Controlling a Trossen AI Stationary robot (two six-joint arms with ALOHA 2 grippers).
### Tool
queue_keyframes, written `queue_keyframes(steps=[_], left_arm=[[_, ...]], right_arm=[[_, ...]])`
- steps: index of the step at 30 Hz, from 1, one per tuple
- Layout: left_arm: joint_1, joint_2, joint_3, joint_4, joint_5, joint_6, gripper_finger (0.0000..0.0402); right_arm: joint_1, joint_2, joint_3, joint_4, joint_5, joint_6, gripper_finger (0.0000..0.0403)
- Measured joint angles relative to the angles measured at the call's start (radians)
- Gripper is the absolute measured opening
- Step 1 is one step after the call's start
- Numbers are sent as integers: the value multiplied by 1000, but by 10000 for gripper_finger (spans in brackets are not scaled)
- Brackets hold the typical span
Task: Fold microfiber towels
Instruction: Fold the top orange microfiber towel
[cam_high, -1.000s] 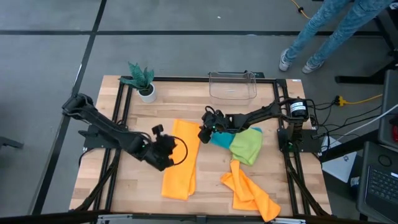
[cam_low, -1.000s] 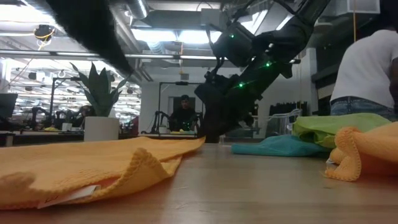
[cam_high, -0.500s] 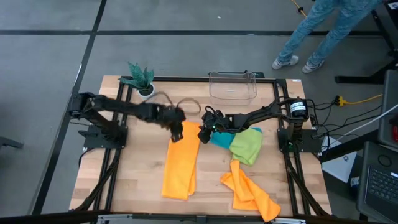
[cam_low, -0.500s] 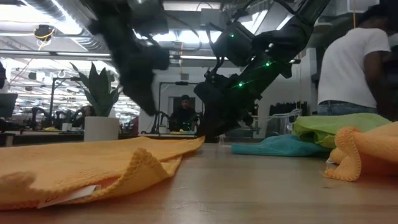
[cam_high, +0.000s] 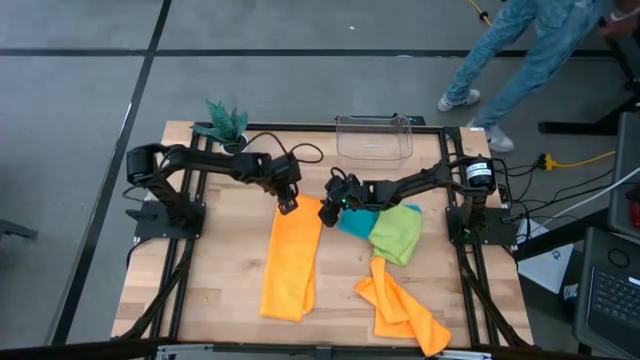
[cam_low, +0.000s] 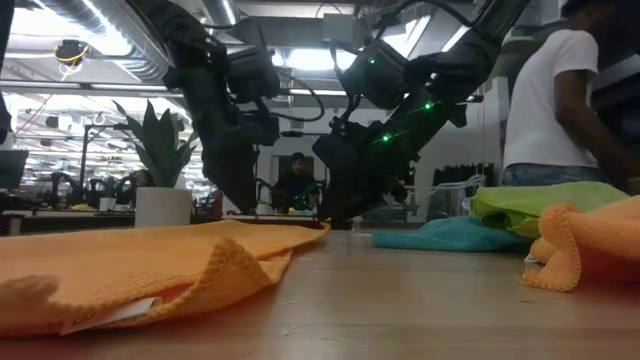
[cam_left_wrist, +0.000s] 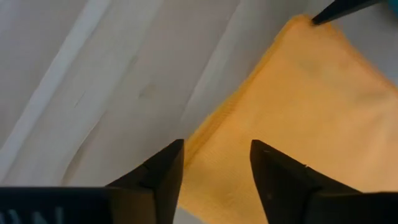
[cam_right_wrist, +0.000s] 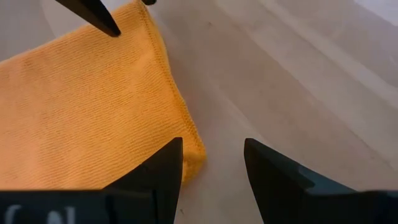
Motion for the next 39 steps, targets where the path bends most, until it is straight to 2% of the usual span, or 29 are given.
queue_keyframes(steps=[6,13,23,27,39], left_arm=[[16,14,0,0,22,1,208],[21,13,0,0,54,72,205],[55,52,0,-14,46,106,204],[69,54,1,-16,79,134,204],[84,49,1,-25,122,190,154]], right_arm=[[0,0,0,-10,-36,-1,174],[3,0,0,-13,-55,9,174],[11,0,0,-18,-80,28,174],[11,0,0,-22,-80,27,174],[11,0,0,-71,-71,2,174]])
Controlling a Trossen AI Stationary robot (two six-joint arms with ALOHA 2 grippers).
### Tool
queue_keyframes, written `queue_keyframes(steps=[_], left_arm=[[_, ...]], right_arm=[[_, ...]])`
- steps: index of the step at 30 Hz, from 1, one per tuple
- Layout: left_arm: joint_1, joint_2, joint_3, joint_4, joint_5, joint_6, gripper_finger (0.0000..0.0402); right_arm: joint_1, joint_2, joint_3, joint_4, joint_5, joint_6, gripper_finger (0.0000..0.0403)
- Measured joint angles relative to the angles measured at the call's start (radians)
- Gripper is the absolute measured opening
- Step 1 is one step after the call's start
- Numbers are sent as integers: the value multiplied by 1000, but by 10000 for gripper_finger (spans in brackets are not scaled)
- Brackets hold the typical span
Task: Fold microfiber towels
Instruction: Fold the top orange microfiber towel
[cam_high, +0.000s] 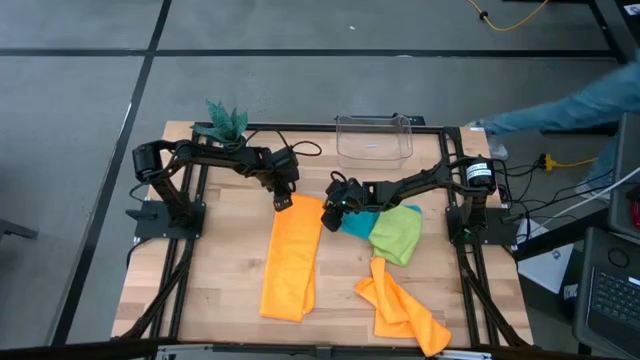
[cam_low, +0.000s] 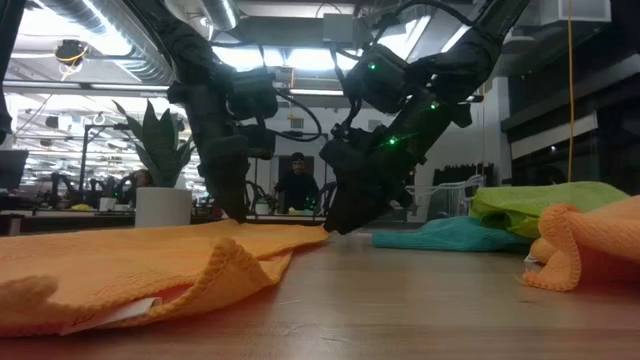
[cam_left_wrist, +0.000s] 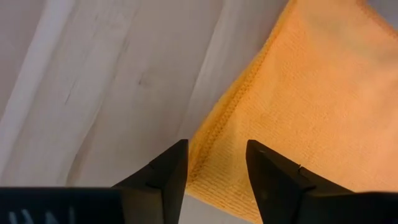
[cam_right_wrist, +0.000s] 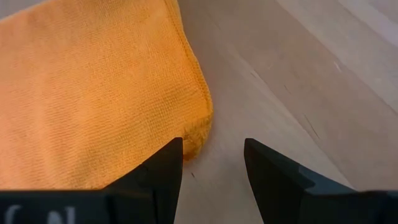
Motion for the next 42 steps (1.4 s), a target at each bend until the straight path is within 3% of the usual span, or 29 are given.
queue_keyframes(steps=[13,20,30,42], left_arm=[[-57,0,0,0,-7,131,143],[-64,0,0,-5,-82,146,109],[-72,0,0,-31,-80,179,85],[-72,-26,2,-39,-196,230,5]], right_arm=[[0,0,0,0,1,0,174],[0,0,0,1,1,0,174],[0,0,0,1,2,0,174],[0,0,-2,-5,2,-2,174]])
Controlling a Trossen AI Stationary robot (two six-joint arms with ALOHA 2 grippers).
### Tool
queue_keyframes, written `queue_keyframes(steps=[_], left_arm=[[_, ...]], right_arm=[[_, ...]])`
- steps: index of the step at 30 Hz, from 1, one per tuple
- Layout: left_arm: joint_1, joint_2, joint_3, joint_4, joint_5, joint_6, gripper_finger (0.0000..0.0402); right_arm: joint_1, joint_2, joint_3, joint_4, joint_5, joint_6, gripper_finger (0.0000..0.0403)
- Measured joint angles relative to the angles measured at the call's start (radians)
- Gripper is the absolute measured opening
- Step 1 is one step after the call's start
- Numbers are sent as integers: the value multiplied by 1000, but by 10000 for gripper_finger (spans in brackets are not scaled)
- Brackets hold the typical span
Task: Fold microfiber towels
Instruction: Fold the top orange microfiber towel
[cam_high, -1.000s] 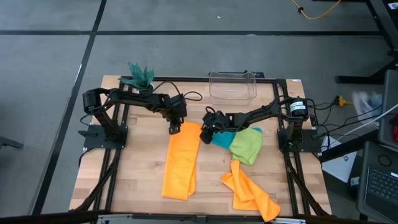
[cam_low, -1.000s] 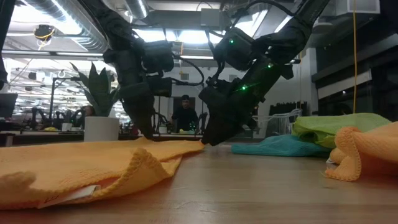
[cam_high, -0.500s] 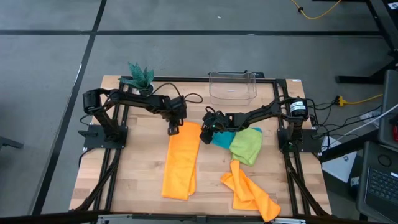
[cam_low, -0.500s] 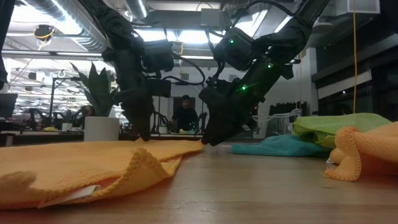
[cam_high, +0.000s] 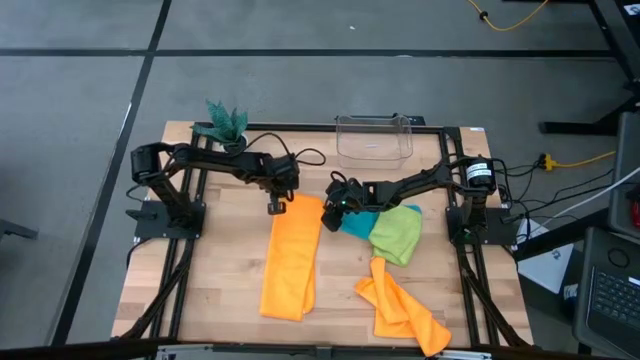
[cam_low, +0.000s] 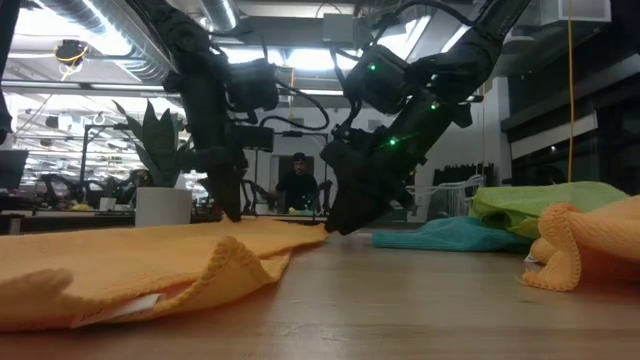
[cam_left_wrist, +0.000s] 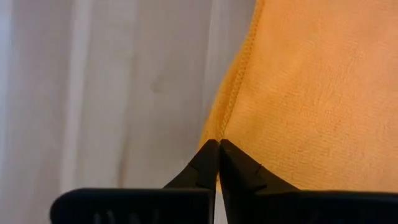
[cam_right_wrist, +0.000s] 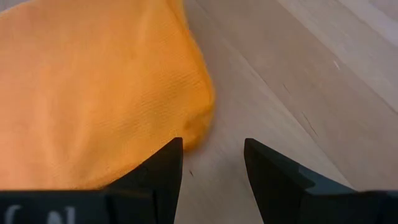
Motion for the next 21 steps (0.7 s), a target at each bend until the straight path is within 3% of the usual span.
queue_keyframes(steps=[16,21], left_arm=[[0,-71,52,-248,-73,35,1],[-11,-71,52,-257,-73,165,0]], right_arm=[[-6,-4,-53,57,2,27,174],[-5,-3,-54,63,3,27,174]])
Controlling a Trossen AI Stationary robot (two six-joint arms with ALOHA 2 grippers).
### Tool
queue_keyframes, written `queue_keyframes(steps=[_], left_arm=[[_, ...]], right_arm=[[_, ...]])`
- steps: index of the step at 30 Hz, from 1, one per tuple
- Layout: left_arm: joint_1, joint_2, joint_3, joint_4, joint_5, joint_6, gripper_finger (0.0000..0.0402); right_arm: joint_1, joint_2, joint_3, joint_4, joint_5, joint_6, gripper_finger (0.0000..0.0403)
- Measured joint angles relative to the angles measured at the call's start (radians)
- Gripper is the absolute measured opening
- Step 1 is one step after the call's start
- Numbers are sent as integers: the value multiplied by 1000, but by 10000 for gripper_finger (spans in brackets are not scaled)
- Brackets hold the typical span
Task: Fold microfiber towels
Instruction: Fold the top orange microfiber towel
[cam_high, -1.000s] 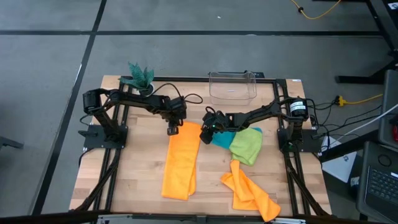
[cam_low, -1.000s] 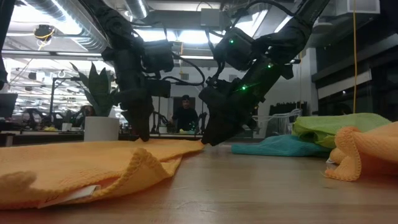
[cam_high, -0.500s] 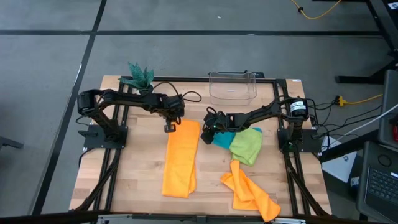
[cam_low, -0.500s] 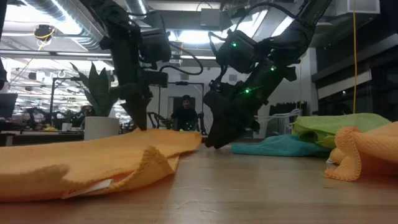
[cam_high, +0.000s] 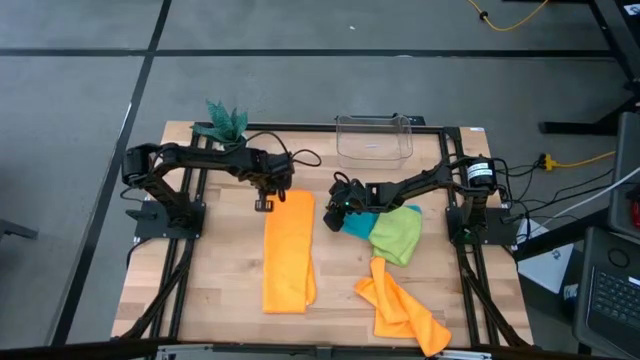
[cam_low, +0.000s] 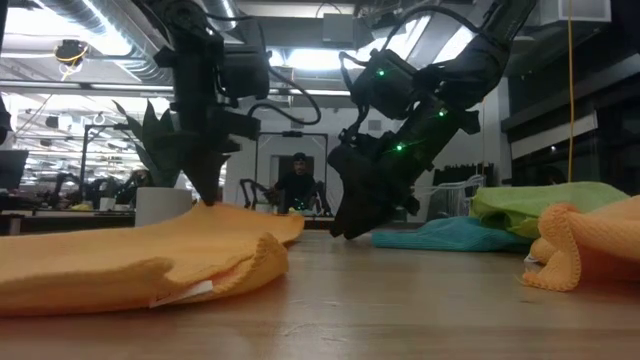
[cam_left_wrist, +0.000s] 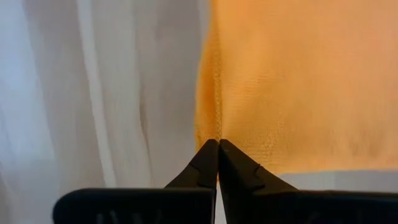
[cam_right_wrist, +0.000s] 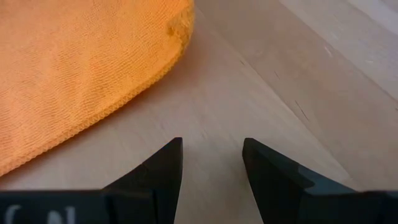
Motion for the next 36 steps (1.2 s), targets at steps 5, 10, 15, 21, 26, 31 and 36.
queue_keyframes(steps=[5,10,15,21,26,31,36], left_arm=[[-10,0,0,-19,-5,146,0],[-9,1,0,-76,-31,89,4],[-9,1,0,-102,-63,-43,20],[-9,2,0,-138,-87,-91,62],[-9,2,-1,-200,-130,-184,101],[-11,2,-1,-231,-87,-318,109],[-37,2,-1,-286,45,-351,97]], right_arm=[[0,0,0,1,-1,-1,174],[0,1,0,2,-1,-1,174],[0,2,0,3,-1,-2,174],[0,2,0,4,-2,-3,174],[0,2,0,4,-3,-3,174],[1,3,-1,15,-5,-52,174],[17,7,-2,74,-10,-150,174]])
